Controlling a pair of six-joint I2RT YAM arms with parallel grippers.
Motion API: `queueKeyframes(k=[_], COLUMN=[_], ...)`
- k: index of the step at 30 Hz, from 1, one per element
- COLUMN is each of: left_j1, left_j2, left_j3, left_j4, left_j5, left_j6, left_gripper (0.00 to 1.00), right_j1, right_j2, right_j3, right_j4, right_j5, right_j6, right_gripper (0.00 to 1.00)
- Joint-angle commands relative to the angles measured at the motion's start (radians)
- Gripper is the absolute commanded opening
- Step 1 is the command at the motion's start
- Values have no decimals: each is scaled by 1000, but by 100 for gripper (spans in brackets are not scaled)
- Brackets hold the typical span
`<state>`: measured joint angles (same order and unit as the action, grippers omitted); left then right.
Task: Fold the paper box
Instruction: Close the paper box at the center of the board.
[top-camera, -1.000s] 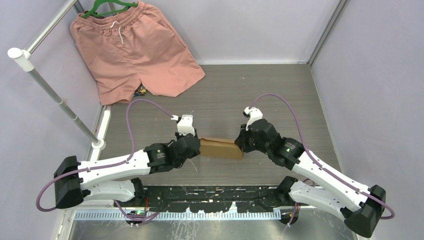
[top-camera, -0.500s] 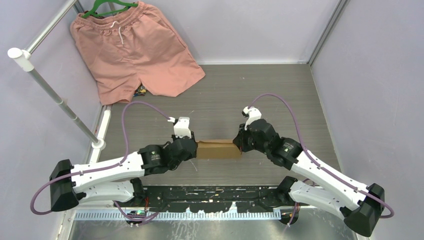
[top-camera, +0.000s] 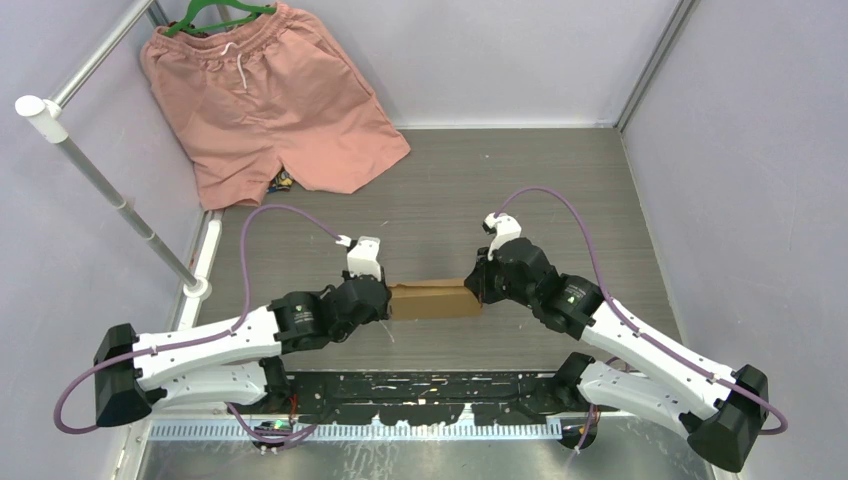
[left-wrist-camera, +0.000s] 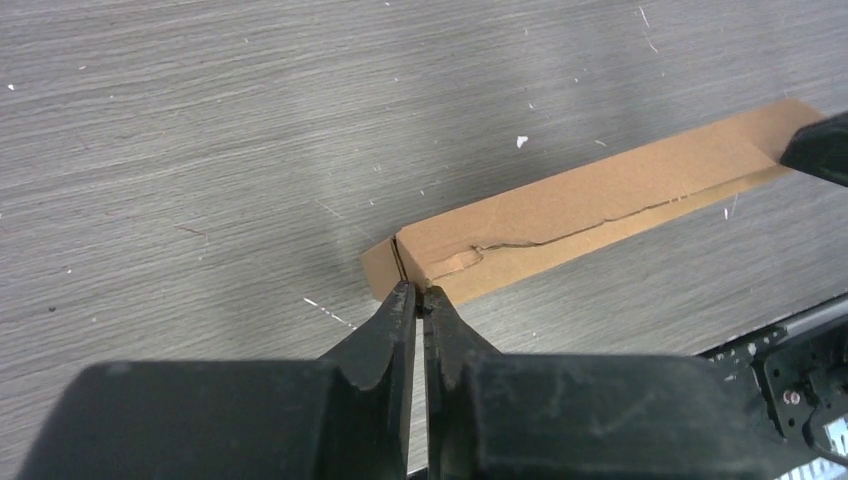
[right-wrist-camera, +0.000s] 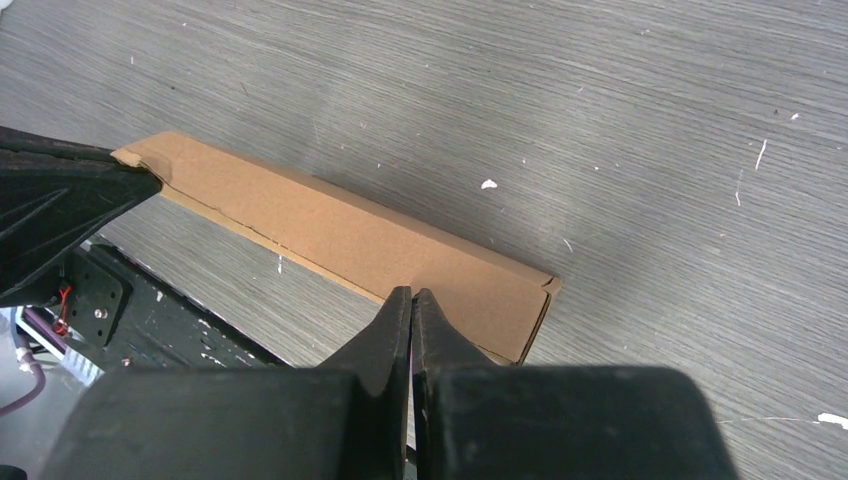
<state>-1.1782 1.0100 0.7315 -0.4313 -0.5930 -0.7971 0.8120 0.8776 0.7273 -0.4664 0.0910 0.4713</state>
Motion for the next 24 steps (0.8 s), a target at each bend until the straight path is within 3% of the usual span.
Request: queueKeyframes(k=[1,6,10,14,24], left_j1=[-4,-4,-4,-4,-4], left_j2=[-45,-72,-99,-130,-169], left_j3=[-6,-4,-8,-17,-27], left_j4=[-3,-4,-6,-8,-1], left_j5=[11,17,21,24,-13], left_j6=[40,47,50,49,46], left_gripper=[1,1,13,17,17], right_j1=[6,6,5,5,6], right_j2=[21,21,21,19,8], right_j3=[-24,-25,-26,-32,-51], right_j4=[-78,-78,-75,-74,-69], right_j5=[15,12,15,17,16], right_j6=[-10,-11,-10,-7,2], right_gripper=[4,4,4,4,4])
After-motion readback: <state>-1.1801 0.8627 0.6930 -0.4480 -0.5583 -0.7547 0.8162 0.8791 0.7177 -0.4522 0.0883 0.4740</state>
